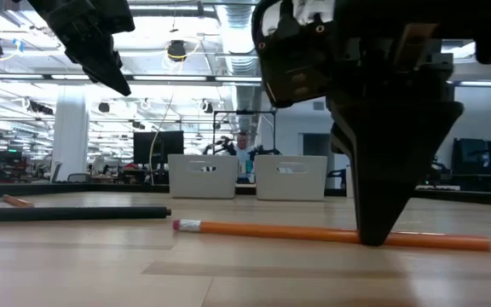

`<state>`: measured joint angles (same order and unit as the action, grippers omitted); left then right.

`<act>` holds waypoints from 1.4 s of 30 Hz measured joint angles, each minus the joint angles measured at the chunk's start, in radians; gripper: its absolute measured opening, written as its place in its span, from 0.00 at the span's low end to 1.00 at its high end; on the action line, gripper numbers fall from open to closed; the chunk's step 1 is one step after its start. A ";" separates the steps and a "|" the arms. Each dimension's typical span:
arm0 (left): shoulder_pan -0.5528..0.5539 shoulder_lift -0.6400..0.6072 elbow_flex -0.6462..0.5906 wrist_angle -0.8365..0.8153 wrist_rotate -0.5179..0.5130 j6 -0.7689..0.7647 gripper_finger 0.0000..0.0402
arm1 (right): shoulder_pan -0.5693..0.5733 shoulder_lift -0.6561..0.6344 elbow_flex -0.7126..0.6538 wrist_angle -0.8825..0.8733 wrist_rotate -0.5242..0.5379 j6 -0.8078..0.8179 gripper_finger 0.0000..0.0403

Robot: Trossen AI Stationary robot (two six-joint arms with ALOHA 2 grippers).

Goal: Sort pens & pencils
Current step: Put the bottom orange pencil into the right gray bin

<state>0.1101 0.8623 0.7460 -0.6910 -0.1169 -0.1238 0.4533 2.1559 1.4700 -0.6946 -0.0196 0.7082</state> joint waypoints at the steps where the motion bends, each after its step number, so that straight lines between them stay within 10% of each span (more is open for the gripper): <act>1: 0.000 0.000 0.000 0.000 -0.002 0.000 0.18 | -0.002 0.000 0.000 0.001 -0.002 0.002 0.18; 42: 0.000 0.000 0.000 0.000 -0.001 0.000 0.18 | -0.126 -0.155 -0.009 -0.055 0.084 -0.048 0.16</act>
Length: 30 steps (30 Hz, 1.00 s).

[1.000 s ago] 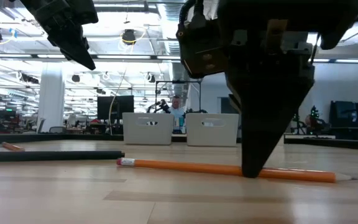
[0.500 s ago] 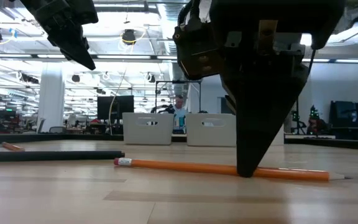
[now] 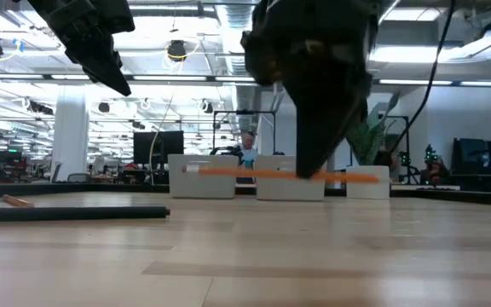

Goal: Sort pens & pencils
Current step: Put the bottom orange pencil into the right gray bin

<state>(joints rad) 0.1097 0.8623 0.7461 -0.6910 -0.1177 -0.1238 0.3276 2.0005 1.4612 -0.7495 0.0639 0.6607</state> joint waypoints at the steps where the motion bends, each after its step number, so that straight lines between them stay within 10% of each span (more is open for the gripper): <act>1: 0.000 0.000 0.000 0.000 0.000 0.000 0.18 | -0.010 -0.017 0.000 -0.007 0.013 -0.006 0.16; 30: 0.000 0.000 0.000 -0.001 -0.001 0.000 0.18 | -0.509 -0.309 0.005 -0.059 0.236 -0.093 0.16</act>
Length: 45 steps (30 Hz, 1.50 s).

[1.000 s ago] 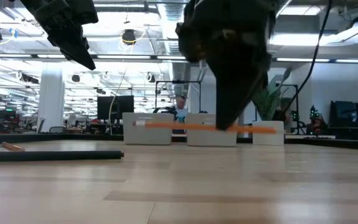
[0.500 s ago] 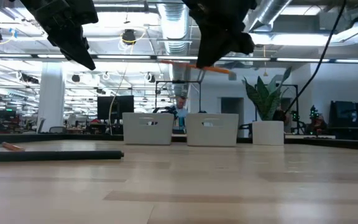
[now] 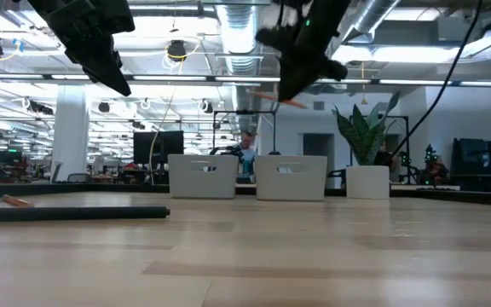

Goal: Sort pens & pencils
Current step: Put the bottom orange pencil into the right gray bin, then put the top black pen into the left gray bin

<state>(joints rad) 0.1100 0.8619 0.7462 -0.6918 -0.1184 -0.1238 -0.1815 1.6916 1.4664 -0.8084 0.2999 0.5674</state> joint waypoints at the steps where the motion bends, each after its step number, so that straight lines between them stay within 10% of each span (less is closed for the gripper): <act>1: 0.000 0.000 0.000 0.000 0.000 0.000 0.18 | -0.020 0.003 -0.002 -0.004 -0.001 0.000 0.16; 29: 0.005 0.000 0.000 -0.061 -0.028 -0.011 0.18 | -0.168 0.299 0.000 -0.023 -0.018 -0.055 0.16; 45: 0.005 0.000 0.000 -0.060 -0.039 -0.009 0.18 | -0.167 0.175 -0.001 -0.122 -0.011 -0.071 0.16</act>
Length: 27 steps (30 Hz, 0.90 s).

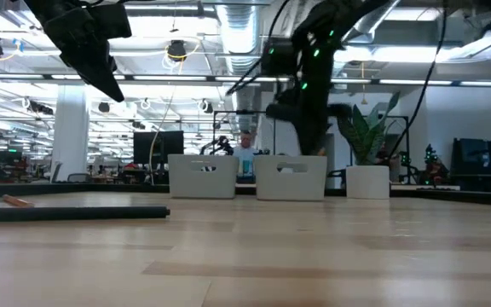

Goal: Sort pens & pencils
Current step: Put the top black pen into the left gray bin

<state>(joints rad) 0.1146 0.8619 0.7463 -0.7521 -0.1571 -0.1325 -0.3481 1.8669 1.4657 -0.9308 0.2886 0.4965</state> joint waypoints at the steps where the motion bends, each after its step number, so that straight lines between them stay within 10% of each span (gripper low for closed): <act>1: 0.000 0.000 0.000 0.000 -0.002 0.001 0.18 | 0.003 -0.018 0.002 0.005 -0.006 0.003 0.16; 13: 0.004 0.000 0.000 0.001 -0.025 0.009 0.18 | 0.097 -0.148 0.001 -0.116 -0.084 0.037 0.16; 27: 0.005 0.000 0.000 0.000 -0.028 0.011 0.18 | 0.165 -0.005 -0.001 -0.277 -0.132 0.024 0.16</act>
<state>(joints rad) 0.1196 0.8623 0.7464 -0.7517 -0.1848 -0.1216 -0.1830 1.8617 1.4647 -1.2078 0.1567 0.5210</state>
